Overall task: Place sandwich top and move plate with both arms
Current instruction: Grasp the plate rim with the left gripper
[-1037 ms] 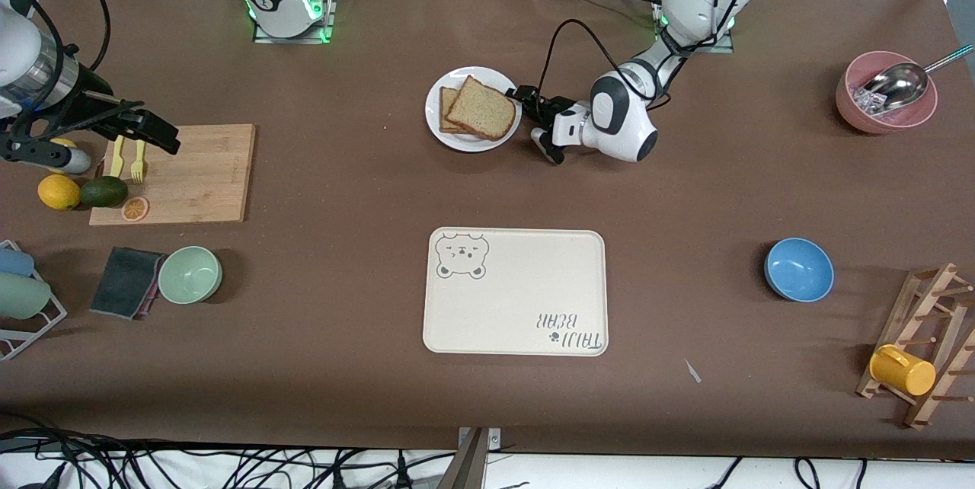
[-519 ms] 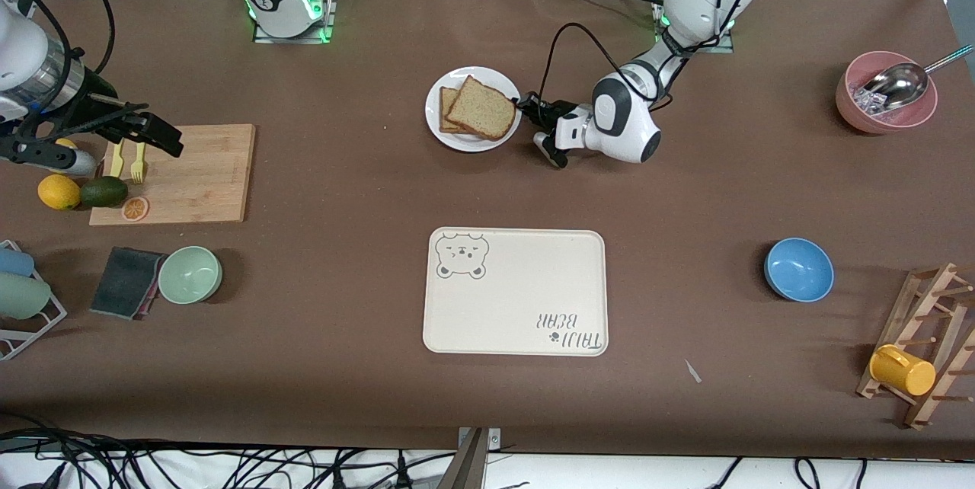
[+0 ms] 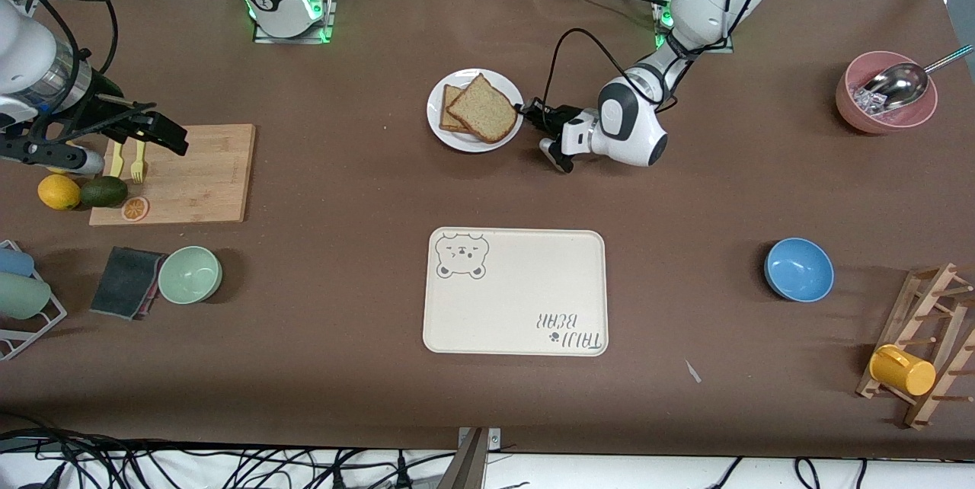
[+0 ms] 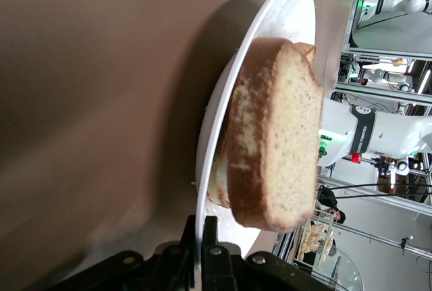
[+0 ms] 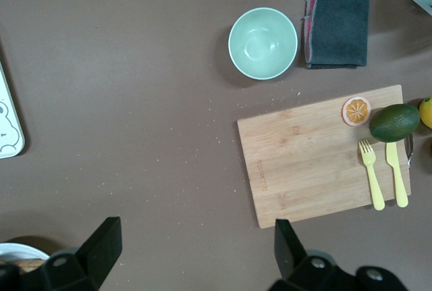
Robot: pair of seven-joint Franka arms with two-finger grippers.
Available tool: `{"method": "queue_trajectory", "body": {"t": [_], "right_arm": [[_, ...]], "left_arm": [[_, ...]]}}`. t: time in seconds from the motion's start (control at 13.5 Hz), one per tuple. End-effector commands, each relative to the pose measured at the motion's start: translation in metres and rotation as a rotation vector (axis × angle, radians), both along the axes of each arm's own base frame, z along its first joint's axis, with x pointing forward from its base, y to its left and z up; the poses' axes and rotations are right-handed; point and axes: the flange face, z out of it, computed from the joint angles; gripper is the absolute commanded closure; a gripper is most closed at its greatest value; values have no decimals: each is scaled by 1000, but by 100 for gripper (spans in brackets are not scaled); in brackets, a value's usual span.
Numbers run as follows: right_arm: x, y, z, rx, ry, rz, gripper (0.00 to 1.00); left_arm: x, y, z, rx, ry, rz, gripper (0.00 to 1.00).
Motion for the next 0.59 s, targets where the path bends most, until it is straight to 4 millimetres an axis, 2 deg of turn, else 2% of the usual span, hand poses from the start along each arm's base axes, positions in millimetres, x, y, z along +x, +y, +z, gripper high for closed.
{"method": "queue_trajectory", "body": {"t": [0.0, 0.22, 0.37, 0.52], "right_arm": [[-10, 1, 5, 5, -11, 13, 0], [-14, 0, 5, 5, 7, 14, 0], [-20, -1, 8, 4, 27, 25, 0], [-20, -2, 10, 8, 24, 53, 0]], "left_arm": [[9, -2, -2, -49, 19, 81, 100], [31, 6, 12, -140, 57, 114, 100], [57, 14, 24, -178, 68, 156, 100], [94, 14, 46, -180, 88, 209, 100]]}}
